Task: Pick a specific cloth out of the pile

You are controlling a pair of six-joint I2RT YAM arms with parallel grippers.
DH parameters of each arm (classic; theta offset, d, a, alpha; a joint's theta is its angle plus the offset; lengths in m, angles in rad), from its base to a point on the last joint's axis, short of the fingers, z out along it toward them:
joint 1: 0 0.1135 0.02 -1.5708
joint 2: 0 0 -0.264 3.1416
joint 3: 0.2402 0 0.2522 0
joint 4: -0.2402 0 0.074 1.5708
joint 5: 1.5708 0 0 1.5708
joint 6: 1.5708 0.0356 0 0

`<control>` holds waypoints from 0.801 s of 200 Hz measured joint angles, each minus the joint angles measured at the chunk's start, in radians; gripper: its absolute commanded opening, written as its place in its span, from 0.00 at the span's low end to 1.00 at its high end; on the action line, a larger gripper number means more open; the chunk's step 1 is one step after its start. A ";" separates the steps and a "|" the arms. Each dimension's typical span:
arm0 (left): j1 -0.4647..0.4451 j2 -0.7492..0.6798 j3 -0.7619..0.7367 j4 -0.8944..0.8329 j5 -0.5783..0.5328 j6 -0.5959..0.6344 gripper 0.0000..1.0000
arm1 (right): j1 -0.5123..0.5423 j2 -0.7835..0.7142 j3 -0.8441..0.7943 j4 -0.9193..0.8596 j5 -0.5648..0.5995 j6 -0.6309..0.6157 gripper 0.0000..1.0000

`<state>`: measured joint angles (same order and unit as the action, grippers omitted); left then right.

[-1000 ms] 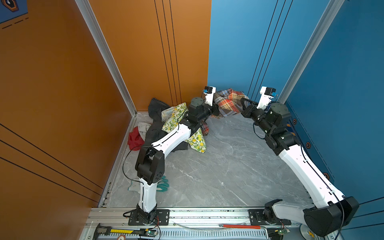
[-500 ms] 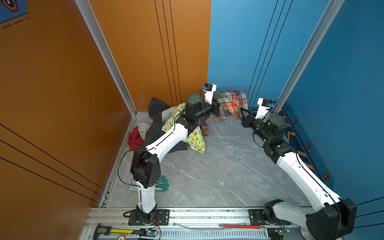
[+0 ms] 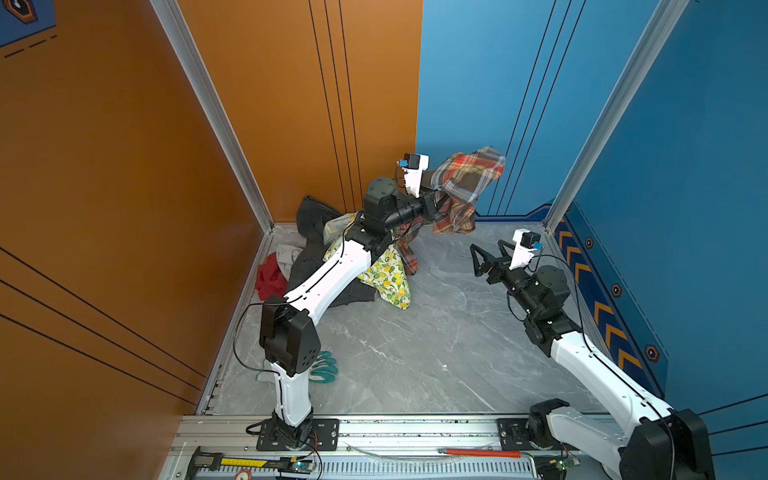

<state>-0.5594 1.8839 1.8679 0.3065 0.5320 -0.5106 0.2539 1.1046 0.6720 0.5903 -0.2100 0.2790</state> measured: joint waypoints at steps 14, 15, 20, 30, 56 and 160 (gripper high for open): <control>0.000 0.000 0.014 0.007 0.010 -0.007 0.00 | 0.000 0.053 -0.007 0.096 -0.002 -0.026 1.00; 0.000 0.000 0.014 0.007 0.011 -0.007 0.00 | 0.000 0.055 -0.007 0.101 -0.003 -0.027 1.00; 0.000 -0.001 0.015 0.007 0.015 -0.008 0.00 | 0.000 0.078 -0.008 0.137 -0.004 -0.035 1.00; -0.002 -0.001 0.015 0.005 0.023 -0.011 0.00 | 0.000 0.122 -0.008 0.206 -0.007 -0.048 1.00; -0.010 -0.001 0.015 -0.020 0.041 -0.014 0.00 | 0.006 0.252 0.019 0.347 -0.030 -0.075 1.00; -0.077 -0.001 0.045 -0.085 0.071 -0.027 0.00 | 0.145 0.792 0.433 0.711 0.061 -0.153 0.42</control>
<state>-0.6361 1.8832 1.9129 0.2214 0.6033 -0.5373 0.3992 1.8965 1.1046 1.3014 -0.1493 0.1265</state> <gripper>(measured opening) 0.065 0.827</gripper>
